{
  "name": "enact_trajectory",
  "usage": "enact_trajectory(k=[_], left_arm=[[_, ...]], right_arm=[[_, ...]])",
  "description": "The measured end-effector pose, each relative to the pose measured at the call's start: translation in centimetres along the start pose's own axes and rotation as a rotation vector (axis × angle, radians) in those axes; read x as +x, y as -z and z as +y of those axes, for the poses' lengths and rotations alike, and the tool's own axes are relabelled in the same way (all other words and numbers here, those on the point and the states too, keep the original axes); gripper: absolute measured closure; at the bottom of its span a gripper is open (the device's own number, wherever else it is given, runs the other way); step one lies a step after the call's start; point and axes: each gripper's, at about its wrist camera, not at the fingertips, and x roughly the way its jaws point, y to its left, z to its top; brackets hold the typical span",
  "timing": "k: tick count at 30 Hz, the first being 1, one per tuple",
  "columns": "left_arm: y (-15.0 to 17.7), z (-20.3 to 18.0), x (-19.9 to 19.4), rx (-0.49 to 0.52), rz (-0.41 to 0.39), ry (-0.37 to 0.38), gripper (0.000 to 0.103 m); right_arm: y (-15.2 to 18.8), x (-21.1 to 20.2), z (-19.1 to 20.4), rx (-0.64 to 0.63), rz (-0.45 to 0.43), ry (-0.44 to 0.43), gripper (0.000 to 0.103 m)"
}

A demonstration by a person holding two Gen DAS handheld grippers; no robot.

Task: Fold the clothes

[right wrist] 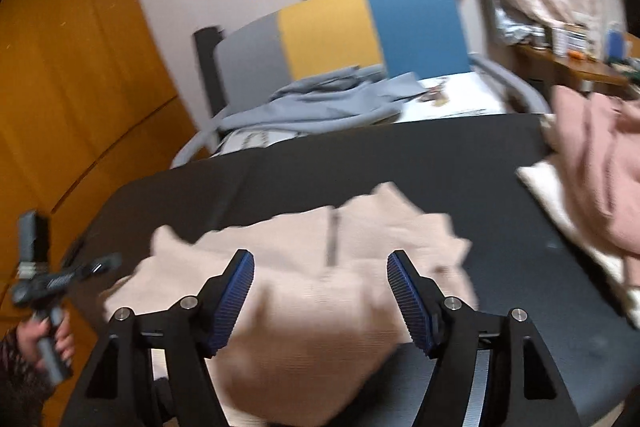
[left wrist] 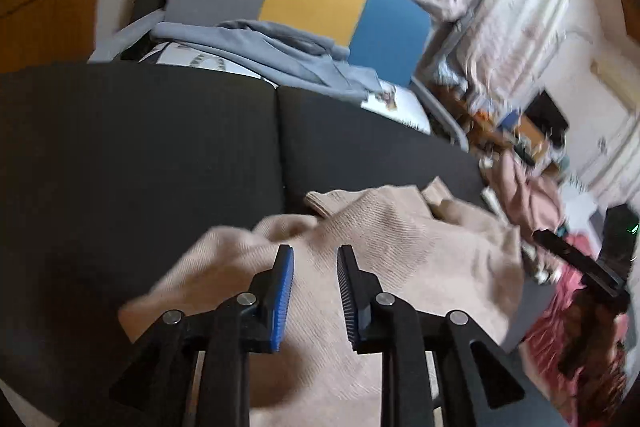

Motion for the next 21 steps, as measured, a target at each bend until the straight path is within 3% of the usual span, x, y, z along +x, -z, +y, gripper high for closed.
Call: enact_trajectory(k=[3,6,7,9,10,11,13,17,19,20,21], left_arm=[[-0.6,-0.2,2.3,0.071,0.084,-0.010,0.081],[-1.2,-0.3,4.5,0.138,0.166,-0.015,0.083],[-1.2,-0.3,4.5,0.124,0.180,0.028,0.083],[-1.6,-1.0,3.6,0.114,0.149,0.178,0.081],[-2.0,-1.5,3.4,0.137,0.140,0.197,0.080],[-2.3,-2.0,3.2,0.160,0.131,0.212,0.080],[-3.1,-2.8,3.5,0.203,0.128,0.186,0.080],[-4.2,-3.7,5.6,0.240,0.175,0.186,0.080],[-4.0,-3.9,7.1,0.260,0.223,0.187,0.080],[-3.6,-4.2,8.0,0.278,0.261,0.182,0.080],[-3.1,-4.4,8.7,0.297,0.285,0.172,0.079]], right_arm=[[0.0,1.7,3.1,-0.020,0.075,-0.086,0.032],[0.1,3.0,5.2,-0.108,0.122,-0.042,0.032],[-0.2,3.5,5.1,-0.126,0.132,-0.029,0.032],[-0.8,4.4,5.0,-0.163,0.152,-0.003,0.030],[-1.1,4.9,4.9,-0.181,0.162,0.010,0.030],[-1.4,5.4,4.9,-0.199,0.171,0.023,0.030],[-1.8,6.9,3.6,-0.187,0.246,-0.036,0.030],[-0.7,8.7,1.6,-0.155,0.397,-0.042,0.031],[0.5,9.0,1.1,-0.148,0.433,-0.048,0.049],[1.1,8.9,0.8,-0.134,0.434,-0.063,0.072],[1.7,8.7,0.6,-0.117,0.432,-0.080,0.083]])
